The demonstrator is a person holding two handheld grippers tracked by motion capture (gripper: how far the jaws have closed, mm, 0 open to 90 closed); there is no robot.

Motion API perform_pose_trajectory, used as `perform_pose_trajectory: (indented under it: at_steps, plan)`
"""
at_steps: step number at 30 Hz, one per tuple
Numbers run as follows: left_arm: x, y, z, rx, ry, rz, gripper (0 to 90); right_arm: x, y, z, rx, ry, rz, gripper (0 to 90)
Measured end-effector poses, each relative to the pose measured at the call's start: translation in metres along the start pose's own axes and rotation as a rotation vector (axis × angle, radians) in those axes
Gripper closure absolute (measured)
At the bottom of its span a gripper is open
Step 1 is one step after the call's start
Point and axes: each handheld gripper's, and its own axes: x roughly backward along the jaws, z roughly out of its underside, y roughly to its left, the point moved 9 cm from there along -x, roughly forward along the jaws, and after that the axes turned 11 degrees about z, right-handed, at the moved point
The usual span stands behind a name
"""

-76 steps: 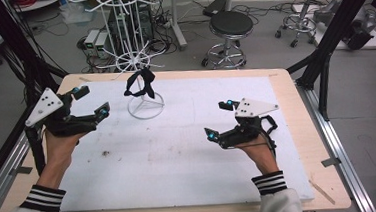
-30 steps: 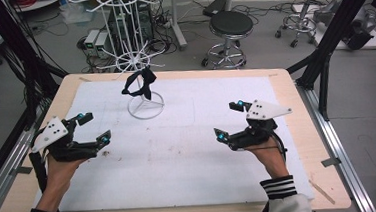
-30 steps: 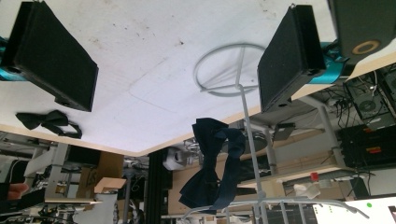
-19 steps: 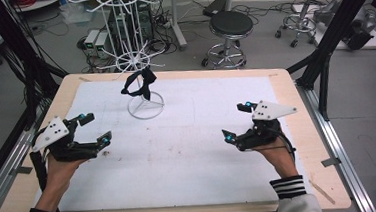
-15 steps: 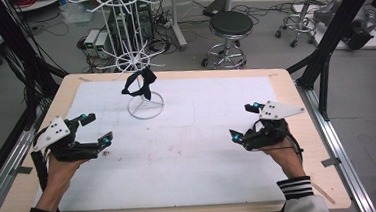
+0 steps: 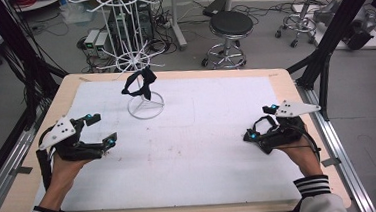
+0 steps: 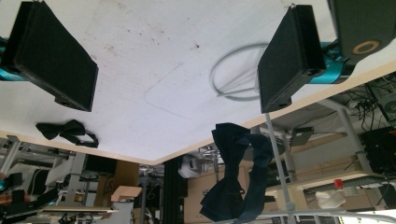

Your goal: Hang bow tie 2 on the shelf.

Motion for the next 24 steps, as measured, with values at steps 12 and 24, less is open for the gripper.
perform_pose_trajectory:
  at_steps: [12,24]
  plan:
    - [-0.005,-0.004,0.000,-0.003,0.007,0.023,12.8,0.004,-0.018,0.025,0.031,0.112,0.014,3.4]
    - [-0.008,-0.004,0.001,-0.005,0.017,0.029,12.8,-0.007,-0.025,0.049,0.042,0.246,-0.004,3.4]
